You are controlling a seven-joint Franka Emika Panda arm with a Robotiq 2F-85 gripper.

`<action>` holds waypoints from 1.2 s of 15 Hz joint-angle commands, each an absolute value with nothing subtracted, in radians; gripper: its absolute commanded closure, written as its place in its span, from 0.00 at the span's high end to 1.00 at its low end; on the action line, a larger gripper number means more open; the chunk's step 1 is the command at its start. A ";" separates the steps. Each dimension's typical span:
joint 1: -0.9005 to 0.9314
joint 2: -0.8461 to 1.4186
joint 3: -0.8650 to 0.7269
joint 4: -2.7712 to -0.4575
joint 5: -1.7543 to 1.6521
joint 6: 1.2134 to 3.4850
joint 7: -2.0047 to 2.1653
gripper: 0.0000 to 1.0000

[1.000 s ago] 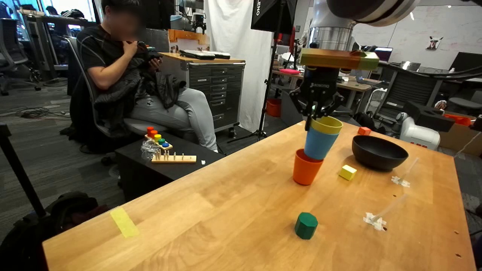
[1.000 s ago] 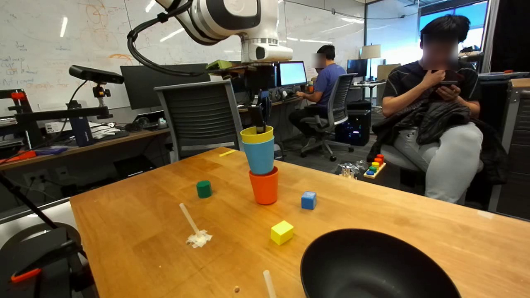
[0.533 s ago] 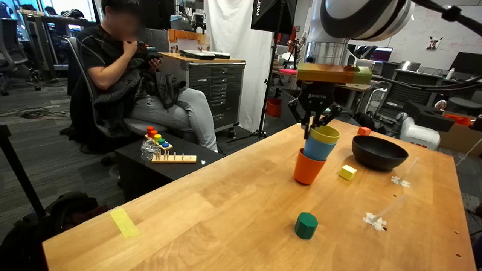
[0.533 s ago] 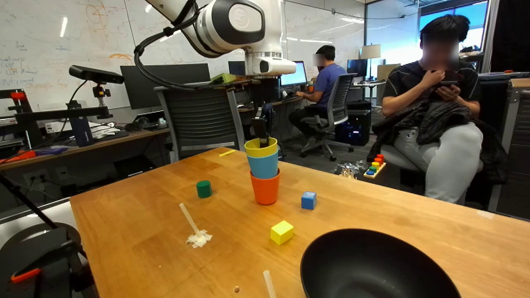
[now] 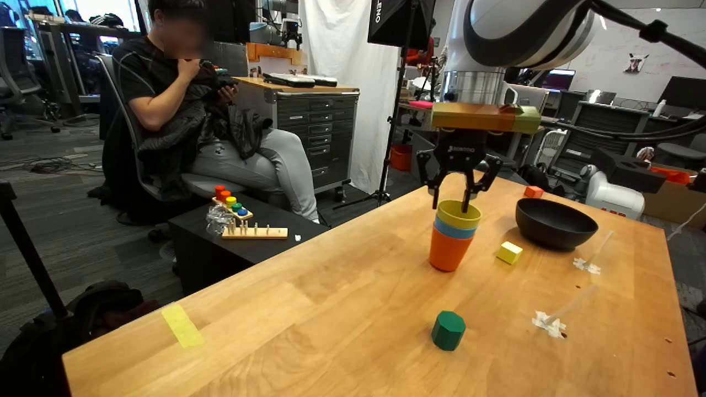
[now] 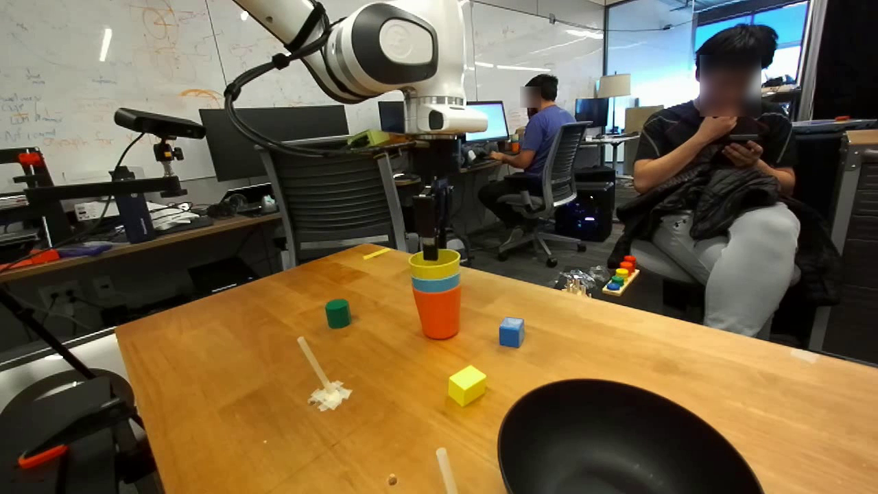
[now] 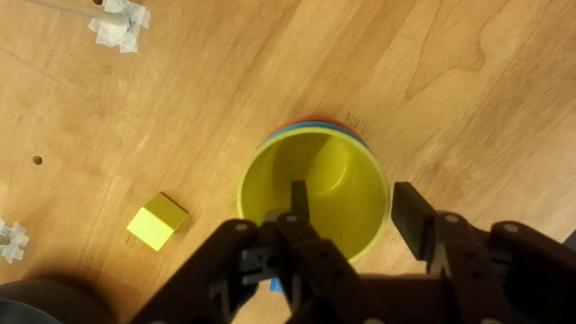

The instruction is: Stack the three cups

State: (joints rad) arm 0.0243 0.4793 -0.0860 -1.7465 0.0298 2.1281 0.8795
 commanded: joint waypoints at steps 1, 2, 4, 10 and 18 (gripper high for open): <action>0.028 0.445 -0.081 -1.767 0.049 2.142 0.847 0.86; 0.029 0.436 -0.079 -1.774 0.050 2.146 0.842 0.93; 0.032 0.406 -0.075 -1.795 0.049 2.158 0.833 1.00; 0.047 0.259 -0.057 -1.933 0.040 2.242 0.775 1.00; 0.075 0.035 -0.002 -2.214 -0.007 2.235 0.579 1.00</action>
State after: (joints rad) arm 0.0713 0.1425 -0.0169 -2.0862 0.0166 2.2190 0.6430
